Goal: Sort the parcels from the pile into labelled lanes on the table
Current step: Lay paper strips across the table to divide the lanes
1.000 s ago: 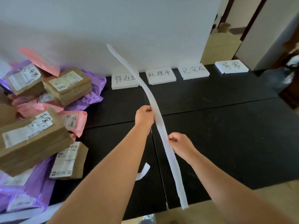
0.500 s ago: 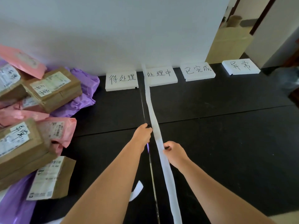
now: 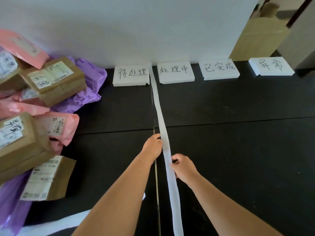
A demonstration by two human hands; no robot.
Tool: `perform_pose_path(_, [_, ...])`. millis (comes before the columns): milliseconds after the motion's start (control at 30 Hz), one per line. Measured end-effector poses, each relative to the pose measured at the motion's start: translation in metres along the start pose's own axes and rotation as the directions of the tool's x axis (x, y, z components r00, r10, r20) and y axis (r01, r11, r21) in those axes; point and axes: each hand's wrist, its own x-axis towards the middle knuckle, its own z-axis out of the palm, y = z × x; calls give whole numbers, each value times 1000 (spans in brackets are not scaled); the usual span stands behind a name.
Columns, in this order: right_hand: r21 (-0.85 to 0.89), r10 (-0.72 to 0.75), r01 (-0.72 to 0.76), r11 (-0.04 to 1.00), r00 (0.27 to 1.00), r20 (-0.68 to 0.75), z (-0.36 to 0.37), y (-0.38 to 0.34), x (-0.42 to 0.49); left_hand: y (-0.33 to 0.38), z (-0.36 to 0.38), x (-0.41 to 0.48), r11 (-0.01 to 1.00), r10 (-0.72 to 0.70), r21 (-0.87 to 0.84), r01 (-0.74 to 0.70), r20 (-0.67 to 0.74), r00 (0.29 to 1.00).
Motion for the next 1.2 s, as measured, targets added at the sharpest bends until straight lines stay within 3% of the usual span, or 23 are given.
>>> perform_pose_path(467, [11,-13,13,1000,1000,-3,21,-9,4,-11,-10,3,954,111,279,-109,9,994])
perform_pose_path(1200, [-28,-74,72,997,991,-114,21,-2,1,-34,-2,-5,814,262,526,-245,44,964])
